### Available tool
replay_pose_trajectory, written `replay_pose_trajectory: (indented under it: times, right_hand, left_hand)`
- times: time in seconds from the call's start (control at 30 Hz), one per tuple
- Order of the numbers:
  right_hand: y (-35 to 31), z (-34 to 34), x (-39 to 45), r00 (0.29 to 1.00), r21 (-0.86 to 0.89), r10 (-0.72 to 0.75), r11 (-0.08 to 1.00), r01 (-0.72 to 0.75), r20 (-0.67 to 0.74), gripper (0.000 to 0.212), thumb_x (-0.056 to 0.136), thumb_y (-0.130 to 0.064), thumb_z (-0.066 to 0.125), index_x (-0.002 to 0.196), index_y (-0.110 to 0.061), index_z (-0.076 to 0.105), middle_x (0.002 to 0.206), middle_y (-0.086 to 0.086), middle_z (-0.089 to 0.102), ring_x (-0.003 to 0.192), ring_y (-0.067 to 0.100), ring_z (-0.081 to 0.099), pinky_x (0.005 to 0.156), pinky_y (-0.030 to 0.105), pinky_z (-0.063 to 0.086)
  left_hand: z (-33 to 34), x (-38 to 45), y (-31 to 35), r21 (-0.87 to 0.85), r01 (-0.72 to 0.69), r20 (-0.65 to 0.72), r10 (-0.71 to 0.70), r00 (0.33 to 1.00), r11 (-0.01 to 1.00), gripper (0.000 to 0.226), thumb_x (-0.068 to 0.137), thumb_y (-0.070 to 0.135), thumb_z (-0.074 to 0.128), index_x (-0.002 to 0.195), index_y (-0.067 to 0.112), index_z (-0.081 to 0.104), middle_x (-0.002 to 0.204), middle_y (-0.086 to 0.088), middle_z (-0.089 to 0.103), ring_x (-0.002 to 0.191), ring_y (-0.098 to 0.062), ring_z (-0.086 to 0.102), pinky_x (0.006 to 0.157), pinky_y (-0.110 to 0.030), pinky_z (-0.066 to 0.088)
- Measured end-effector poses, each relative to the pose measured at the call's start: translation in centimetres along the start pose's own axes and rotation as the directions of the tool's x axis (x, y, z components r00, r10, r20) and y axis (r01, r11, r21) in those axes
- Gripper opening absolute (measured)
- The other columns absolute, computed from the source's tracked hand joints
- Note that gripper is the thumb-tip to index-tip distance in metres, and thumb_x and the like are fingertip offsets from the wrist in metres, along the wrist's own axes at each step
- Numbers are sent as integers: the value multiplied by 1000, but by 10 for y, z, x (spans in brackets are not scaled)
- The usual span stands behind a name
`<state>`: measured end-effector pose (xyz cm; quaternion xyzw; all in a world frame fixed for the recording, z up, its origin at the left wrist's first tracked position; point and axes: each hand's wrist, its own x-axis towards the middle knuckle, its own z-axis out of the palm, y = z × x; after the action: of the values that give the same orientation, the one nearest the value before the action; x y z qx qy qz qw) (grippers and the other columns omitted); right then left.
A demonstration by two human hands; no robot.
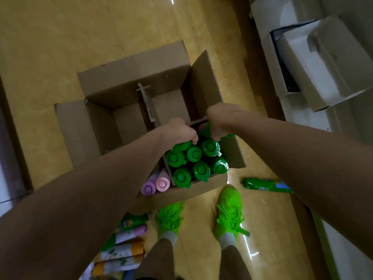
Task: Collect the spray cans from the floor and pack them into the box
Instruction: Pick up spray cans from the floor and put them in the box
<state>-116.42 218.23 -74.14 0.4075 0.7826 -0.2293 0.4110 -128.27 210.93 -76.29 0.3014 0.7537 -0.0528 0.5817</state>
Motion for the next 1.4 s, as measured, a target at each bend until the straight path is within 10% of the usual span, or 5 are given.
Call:
replay_pose_trajectory:
  times: [0.77,0.93,1.03,1.23,1.4]
  right_hand:
    - [29,99,83,962,363,-75,916,169,-261,55,75,-25,78,123,-12,56,109,11,60,94,27,58,68,32,43]
    - [33,119,68,940,465,-6,868,175,-341,71,76,-26,78,140,-18,47,125,8,58,116,27,54,85,33,45]
    - [42,138,45,877,555,117,810,187,-466,73,82,-28,75,146,-18,41,135,7,53,125,26,47,102,34,37]
    - [52,176,14,690,590,320,785,190,-649,48,85,-25,72,130,-14,60,126,8,59,117,27,52,97,34,40]
    - [73,198,4,616,729,526,674,117,-586,48,87,-30,68,133,-17,59,130,8,58,120,28,50,99,37,40]
  left_hand:
    - [45,75,4,-365,169,154,-120,981,916,62,57,8,72,118,5,63,106,-21,70,93,-40,70,82,-58,58]
    - [45,73,7,-471,181,71,-167,983,864,41,81,17,63,119,4,61,119,-18,65,106,-36,64,98,-48,53]
    - [50,71,16,-358,45,-72,-76,995,933,41,94,27,60,131,8,57,131,-14,58,118,-33,56,89,-31,51]
    - [72,60,29,-65,-194,-255,172,952,979,67,92,59,53,147,22,43,146,-8,48,135,-30,44,112,-48,37]
    - [114,42,51,386,-426,-339,556,759,818,70,94,58,48,153,23,32,160,-13,28,149,-33,18,118,-55,22]
